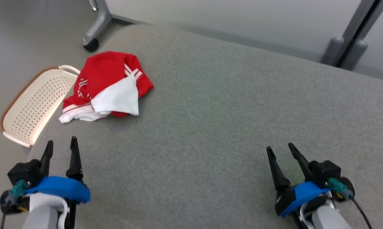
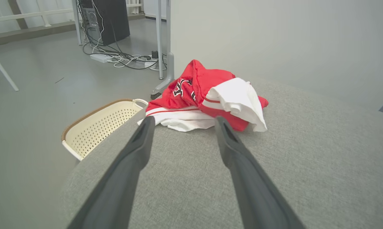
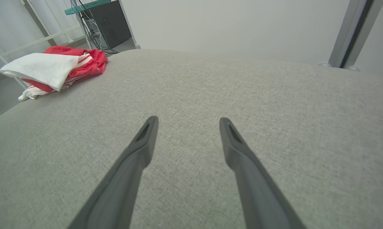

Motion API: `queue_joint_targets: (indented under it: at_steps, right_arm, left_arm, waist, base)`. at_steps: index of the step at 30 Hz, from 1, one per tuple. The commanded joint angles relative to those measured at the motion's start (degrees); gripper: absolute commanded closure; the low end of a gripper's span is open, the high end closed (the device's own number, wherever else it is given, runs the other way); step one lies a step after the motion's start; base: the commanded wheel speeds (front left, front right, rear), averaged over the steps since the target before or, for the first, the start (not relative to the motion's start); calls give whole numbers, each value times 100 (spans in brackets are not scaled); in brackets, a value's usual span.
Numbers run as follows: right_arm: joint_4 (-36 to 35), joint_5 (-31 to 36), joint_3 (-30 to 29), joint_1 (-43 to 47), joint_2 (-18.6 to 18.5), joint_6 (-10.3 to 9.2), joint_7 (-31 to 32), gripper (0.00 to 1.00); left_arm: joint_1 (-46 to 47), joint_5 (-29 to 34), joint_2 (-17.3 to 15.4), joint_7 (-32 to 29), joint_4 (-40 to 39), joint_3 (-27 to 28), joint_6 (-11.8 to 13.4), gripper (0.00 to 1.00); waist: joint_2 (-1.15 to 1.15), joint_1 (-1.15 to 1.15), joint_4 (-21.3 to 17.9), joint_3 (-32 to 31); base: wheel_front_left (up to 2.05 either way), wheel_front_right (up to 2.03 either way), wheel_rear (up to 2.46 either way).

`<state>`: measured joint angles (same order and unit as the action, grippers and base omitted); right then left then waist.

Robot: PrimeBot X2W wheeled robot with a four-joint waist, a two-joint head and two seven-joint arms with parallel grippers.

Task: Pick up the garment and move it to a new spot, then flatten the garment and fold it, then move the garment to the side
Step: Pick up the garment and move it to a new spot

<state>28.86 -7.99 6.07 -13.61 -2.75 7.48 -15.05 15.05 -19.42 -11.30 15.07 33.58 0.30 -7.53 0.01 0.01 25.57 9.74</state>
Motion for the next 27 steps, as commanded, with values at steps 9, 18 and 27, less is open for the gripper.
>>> queue_joint_targets:
  at_steps: [9,18,27]
  right_arm:
    - [-200,346,-8,-384,-29,3,-18,0]
    - [-393,475,-96,-471,-34,2,-18,0]
    - [-389,406,-102,-448,-31,2,-18,0]
  left_arm:
    - [1019,-1187,-640,14,399,-735,7,0]
    - [1515,-2008,-956,14,1065,-989,7,0]
    - [1633,-2186,-1024,14,1146,-1263,7,100]
  waist:
    - [-1,-1,-562,687]
    - [-1,-1,-932,1065]
    - [-1,-1,-998,965]
  base:
    - [0,0,0]
    - [0,0,0]
    - [0,0,0]
